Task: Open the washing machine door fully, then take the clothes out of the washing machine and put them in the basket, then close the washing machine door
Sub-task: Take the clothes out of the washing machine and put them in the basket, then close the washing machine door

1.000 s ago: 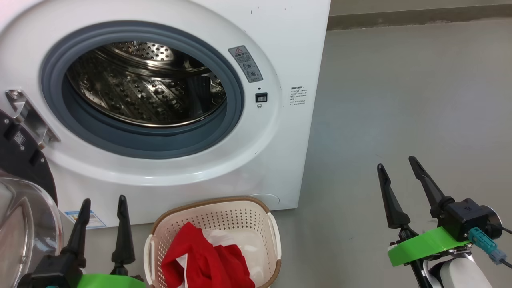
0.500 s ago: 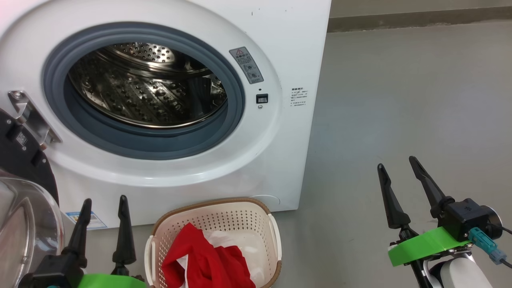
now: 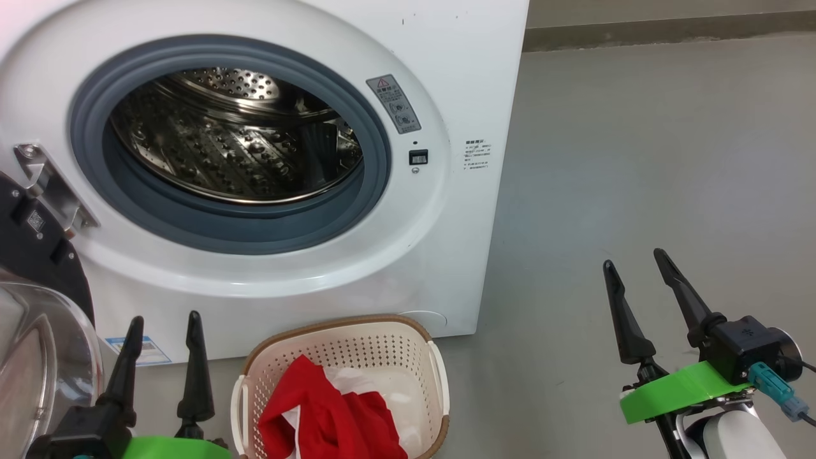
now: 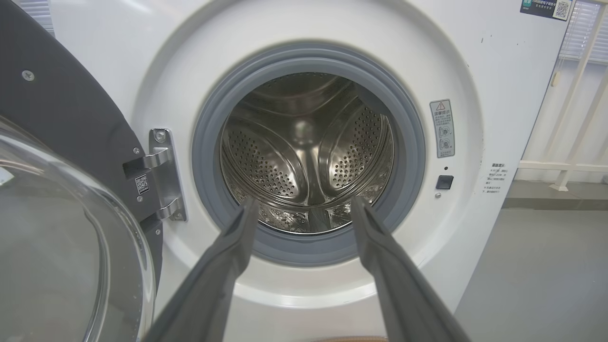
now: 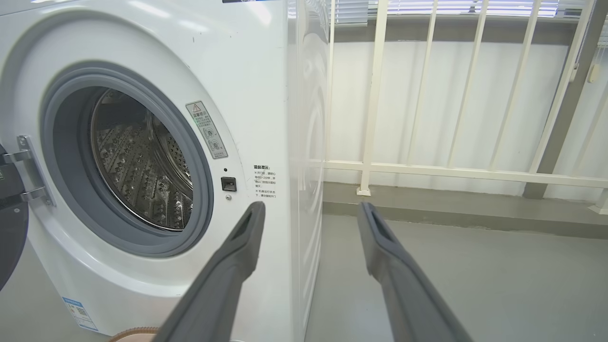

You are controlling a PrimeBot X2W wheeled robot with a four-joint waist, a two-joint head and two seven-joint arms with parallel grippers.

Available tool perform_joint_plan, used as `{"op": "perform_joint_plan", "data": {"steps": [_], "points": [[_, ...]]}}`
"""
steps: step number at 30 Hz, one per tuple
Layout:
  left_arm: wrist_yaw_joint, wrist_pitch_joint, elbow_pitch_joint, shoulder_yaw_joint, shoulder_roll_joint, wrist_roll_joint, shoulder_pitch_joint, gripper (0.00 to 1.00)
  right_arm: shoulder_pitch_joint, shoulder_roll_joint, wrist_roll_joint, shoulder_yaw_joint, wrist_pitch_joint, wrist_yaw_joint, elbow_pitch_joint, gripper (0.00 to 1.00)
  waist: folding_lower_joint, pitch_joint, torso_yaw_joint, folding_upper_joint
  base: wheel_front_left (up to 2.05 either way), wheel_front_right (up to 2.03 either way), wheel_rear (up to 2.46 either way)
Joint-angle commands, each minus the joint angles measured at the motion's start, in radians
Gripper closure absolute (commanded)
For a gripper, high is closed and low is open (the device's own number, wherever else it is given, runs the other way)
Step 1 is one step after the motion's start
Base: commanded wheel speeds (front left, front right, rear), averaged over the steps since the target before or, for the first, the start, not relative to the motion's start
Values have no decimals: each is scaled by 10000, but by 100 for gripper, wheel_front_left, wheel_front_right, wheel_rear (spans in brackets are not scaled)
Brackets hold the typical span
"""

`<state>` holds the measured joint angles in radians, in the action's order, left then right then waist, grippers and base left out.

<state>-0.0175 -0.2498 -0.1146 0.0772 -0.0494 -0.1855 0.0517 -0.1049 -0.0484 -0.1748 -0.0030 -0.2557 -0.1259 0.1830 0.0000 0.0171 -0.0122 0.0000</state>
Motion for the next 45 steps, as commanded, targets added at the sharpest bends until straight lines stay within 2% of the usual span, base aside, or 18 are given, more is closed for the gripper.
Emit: {"op": "perform_joint_plan", "data": {"steps": [1,27,45], "points": [[52,-120,287,287,-199,41,236,0,-276,-18,37,180,-61,-48,-237,0,0,0,-3,0,0,0,0],[174,-120,150,161,-320,-44,242,0,-306,-18,-1,184,-61,-48,-182,0,0,-49,-50,0,-3,3,0],[181,-120,274,12,-431,-94,124,0,-176,-18,-10,209,-61,-48,-158,0,0,-115,-2,0,-100,95,5]]}}
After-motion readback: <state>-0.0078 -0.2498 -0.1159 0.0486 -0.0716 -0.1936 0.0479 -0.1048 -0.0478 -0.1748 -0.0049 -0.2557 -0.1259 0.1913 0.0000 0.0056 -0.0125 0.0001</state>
